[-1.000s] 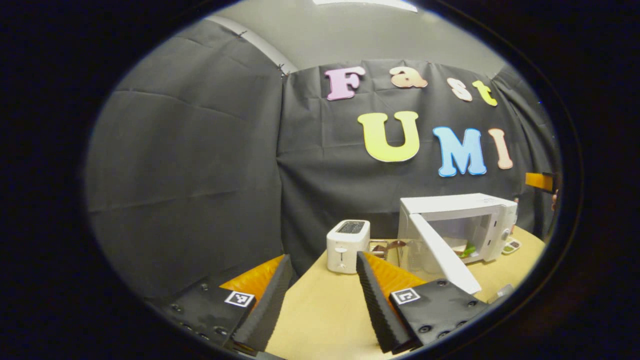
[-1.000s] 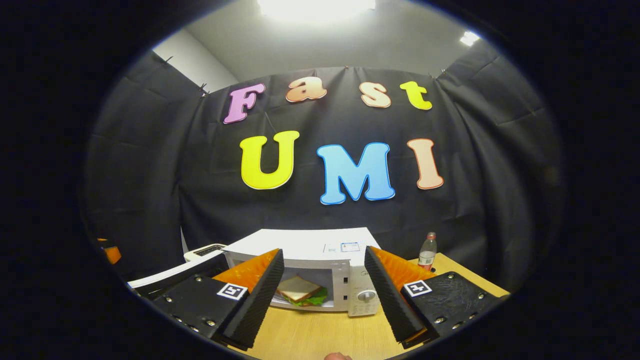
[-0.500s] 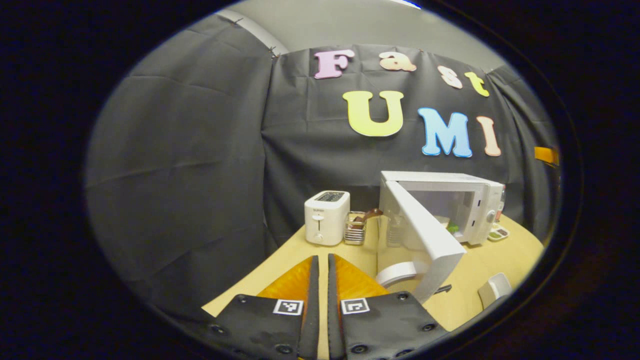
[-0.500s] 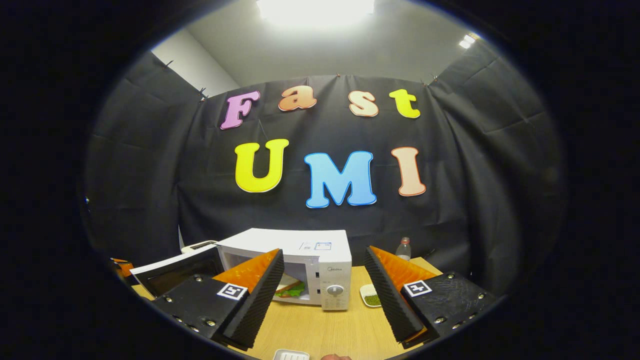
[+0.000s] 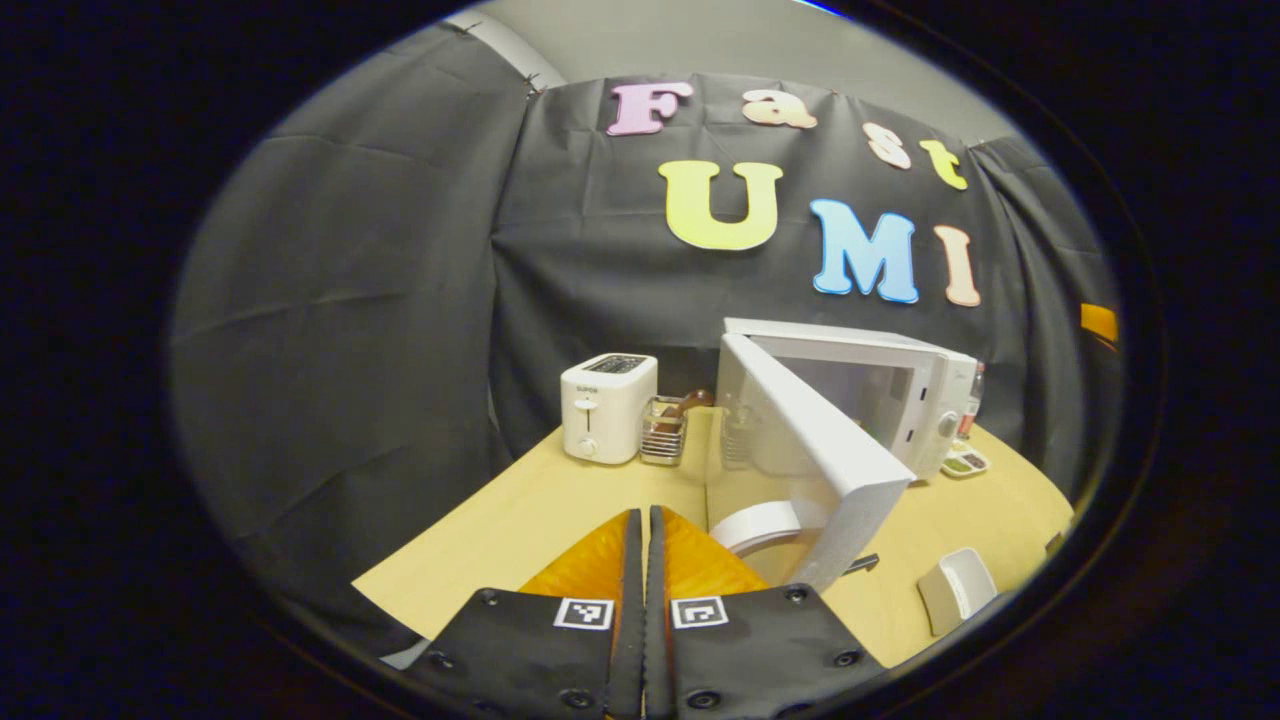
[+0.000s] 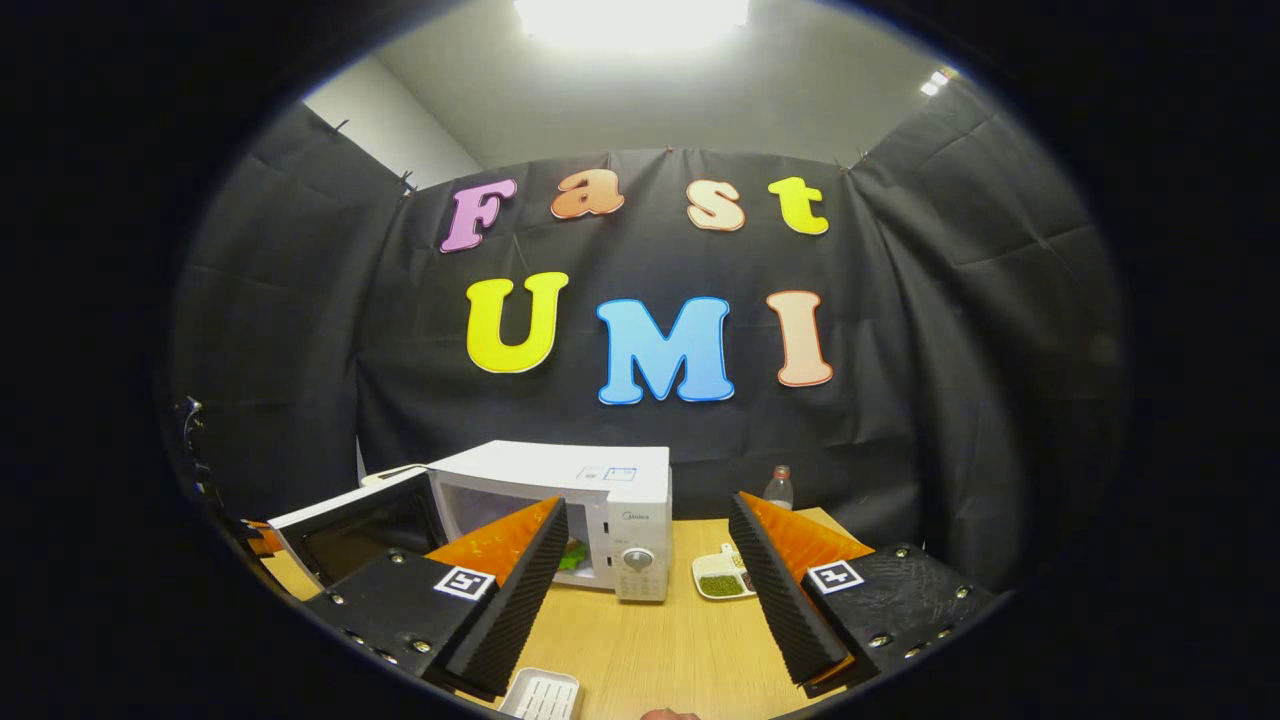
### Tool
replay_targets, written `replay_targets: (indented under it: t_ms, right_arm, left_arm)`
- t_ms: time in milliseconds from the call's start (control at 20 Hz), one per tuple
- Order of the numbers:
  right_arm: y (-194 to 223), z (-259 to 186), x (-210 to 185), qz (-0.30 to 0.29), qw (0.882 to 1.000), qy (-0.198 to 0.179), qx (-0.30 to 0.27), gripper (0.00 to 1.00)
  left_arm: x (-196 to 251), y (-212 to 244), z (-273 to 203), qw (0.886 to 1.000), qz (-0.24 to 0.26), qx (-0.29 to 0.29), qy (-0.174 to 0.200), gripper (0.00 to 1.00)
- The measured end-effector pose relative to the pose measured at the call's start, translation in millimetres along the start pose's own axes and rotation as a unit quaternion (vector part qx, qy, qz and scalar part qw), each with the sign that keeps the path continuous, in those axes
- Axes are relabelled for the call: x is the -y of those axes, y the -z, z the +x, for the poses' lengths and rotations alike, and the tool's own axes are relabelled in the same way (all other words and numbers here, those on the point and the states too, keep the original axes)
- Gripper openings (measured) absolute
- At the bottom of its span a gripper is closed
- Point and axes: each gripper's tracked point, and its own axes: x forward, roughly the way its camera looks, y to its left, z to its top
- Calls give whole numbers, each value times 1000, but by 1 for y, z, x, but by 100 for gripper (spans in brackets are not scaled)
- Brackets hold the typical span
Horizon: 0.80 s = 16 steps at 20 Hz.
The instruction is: Open the microwave oven with the left hand, put the food in, and close the microwave oven.
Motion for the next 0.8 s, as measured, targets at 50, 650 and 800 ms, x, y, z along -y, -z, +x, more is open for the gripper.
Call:
replay_targets:
  t_ms: [50, 650, 800]
  right_arm:
    - [-1, -2, 4, 2, 1000, 0, 0, 98]
    - [10, -34, 36, 11, 1000, -10, -7, 98]
    - [12, -31, 44, 7, 1000, 4, -8, 98]
  left_arm:
    - [8, 0, -1, 1000, 6, 1, 1, 7]
    - [134, -21, 4, 996, 39, 3, 82, 9]
    - [164, -28, 16, 992, 47, 5, 113, 7]
